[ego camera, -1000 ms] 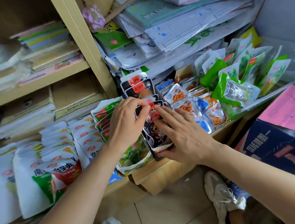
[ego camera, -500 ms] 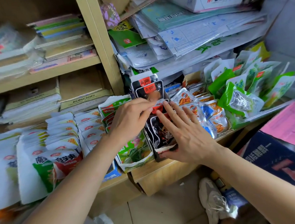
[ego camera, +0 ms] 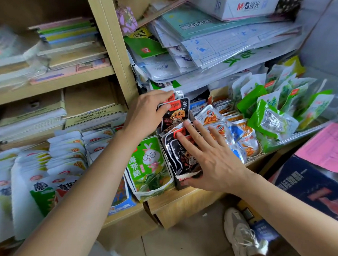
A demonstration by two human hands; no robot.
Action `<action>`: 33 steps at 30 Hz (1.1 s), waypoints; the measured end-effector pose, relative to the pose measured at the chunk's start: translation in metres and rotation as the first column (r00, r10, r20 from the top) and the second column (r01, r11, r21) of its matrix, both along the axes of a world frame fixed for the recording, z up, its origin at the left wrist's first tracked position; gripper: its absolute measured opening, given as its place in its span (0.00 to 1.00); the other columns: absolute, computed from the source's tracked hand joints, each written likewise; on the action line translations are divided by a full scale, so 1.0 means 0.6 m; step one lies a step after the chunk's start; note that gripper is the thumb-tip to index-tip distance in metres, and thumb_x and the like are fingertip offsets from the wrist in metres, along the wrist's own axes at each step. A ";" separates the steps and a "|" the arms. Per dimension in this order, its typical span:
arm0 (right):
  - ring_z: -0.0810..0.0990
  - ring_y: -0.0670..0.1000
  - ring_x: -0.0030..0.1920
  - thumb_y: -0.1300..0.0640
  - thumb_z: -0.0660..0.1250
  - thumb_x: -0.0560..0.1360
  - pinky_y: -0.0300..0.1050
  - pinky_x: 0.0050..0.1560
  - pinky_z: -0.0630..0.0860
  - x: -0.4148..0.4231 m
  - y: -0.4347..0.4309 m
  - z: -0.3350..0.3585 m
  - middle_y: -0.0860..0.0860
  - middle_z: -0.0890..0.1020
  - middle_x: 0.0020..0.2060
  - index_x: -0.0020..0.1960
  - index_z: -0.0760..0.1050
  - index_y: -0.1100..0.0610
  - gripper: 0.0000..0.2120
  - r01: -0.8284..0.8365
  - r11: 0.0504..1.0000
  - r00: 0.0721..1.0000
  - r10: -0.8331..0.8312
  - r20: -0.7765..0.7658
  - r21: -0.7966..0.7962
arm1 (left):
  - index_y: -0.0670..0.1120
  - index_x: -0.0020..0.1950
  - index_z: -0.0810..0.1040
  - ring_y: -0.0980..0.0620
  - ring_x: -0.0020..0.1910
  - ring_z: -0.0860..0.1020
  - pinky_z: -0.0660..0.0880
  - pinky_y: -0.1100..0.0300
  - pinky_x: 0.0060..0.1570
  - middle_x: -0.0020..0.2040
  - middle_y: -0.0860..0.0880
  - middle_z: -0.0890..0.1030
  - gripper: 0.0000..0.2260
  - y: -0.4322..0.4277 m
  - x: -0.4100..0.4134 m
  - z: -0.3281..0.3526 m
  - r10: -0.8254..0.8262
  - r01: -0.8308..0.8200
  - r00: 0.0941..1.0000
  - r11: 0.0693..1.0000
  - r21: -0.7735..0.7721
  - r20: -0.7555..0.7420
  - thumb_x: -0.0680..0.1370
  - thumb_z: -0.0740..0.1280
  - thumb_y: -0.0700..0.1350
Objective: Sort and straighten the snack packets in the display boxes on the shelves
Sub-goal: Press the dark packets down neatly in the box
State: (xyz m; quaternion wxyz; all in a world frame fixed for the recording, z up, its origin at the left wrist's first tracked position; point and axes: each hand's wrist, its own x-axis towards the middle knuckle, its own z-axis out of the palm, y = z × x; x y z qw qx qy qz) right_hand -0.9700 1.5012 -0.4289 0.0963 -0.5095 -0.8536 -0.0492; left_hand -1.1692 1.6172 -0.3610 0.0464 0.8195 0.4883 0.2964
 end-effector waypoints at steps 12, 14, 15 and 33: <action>0.48 0.57 0.81 0.31 0.64 0.72 0.63 0.75 0.57 -0.003 -0.031 -0.013 0.55 0.51 0.81 0.82 0.51 0.51 0.46 0.045 0.998 0.997 -0.042 -0.072 0.052 | 0.56 0.51 0.82 0.55 0.42 0.81 0.78 0.54 0.45 0.40 0.59 0.83 0.13 0.015 -0.023 0.009 -0.024 0.025 1.000 0.977 -0.211 0.008 0.69 0.79 0.48; 0.50 0.57 0.81 0.33 0.62 0.74 0.62 0.75 0.59 -0.002 -0.038 -0.015 0.55 0.55 0.80 0.81 0.54 0.52 0.43 0.068 0.995 0.992 -0.060 -0.108 0.072 | 0.56 0.52 0.79 0.55 0.42 0.78 0.71 0.58 0.39 0.43 0.59 0.83 0.12 0.007 -0.016 0.006 0.007 -0.010 1.000 0.995 -0.099 -0.026 0.71 0.77 0.48; 0.51 0.56 0.81 0.33 0.61 0.74 0.62 0.75 0.59 -0.001 -0.040 -0.015 0.55 0.56 0.80 0.81 0.55 0.52 0.42 0.076 0.994 0.991 -0.066 -0.116 0.082 | 0.57 0.52 0.78 0.55 0.43 0.77 0.67 0.59 0.38 0.45 0.59 0.82 0.12 0.002 -0.013 0.003 0.015 -0.017 0.999 0.998 -0.055 -0.042 0.72 0.76 0.48; 0.53 0.57 0.80 0.36 0.68 0.74 0.64 0.73 0.60 -0.008 -0.051 -0.027 0.56 0.54 0.80 0.80 0.58 0.53 0.42 0.116 0.979 0.989 -0.097 -0.115 0.168 | 0.61 0.55 0.76 0.50 0.47 0.80 0.77 0.51 0.47 0.52 0.55 0.83 0.13 -0.013 -0.037 -0.004 -0.170 0.162 0.984 0.979 -0.124 -0.061 0.75 0.71 0.46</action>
